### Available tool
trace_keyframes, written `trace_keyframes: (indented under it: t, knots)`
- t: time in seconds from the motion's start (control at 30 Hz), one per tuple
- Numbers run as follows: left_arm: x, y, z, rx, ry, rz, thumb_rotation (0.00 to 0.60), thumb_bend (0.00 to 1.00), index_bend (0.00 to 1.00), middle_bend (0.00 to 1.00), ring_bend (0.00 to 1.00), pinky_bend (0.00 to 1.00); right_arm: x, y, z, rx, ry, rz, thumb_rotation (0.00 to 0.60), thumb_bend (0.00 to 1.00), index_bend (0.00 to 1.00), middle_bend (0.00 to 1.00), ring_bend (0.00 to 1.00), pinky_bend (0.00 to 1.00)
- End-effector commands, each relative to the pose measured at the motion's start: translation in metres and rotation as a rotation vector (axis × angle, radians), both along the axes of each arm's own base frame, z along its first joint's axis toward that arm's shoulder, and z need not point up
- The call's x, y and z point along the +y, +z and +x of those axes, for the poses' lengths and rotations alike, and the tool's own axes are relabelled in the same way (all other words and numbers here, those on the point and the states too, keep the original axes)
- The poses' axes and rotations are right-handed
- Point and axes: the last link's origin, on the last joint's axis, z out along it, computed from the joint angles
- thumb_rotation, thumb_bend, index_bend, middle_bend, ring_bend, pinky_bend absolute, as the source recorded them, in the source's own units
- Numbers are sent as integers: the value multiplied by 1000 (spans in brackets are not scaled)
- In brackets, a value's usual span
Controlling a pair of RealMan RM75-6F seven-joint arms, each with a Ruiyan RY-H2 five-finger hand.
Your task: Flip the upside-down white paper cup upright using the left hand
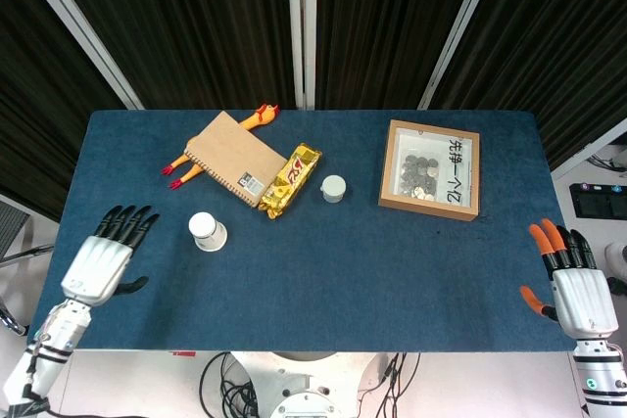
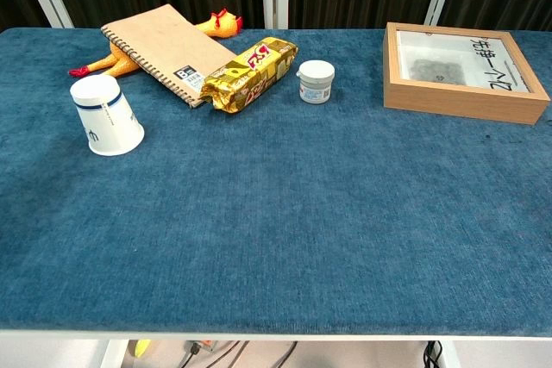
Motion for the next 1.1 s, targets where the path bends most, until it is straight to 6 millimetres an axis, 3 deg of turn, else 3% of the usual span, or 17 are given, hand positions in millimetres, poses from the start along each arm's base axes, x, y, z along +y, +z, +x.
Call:
trace_keyframes:
  t: [0.03, 0.23, 0.47, 0.77, 1.1]
  knots:
    - [26, -21, 44, 44, -111, -59, 600, 141, 0, 0, 0, 0, 1, 3, 0, -2, -3, -8, 600, 145, 0, 0, 0, 0]
    - [51, -50, 76, 230, -190, -110, 600, 142, 0, 0, 0, 0, 2, 7, -1, -11, -5, -18, 600, 146, 0, 0, 0, 0]
    - [57, -76, 89, 435, -236, -107, 600, 142, 0, 0, 0, 0, 2, 5, -3, -2, -12, -24, 600, 145, 0, 0, 0, 0]
    - [71, -101, 94, 527, -226, -144, 600, 144, 11, 2, 0, 0, 0, 2, -6, -5, -22, -10, 600, 146, 0, 0, 0, 0]
    - [82, -109, 86, 604, -193, -125, 600, 157, 165, 118, 0, 0, 0, 2, -9, -6, -35, -12, 600, 147, 0, 0, 0, 0]
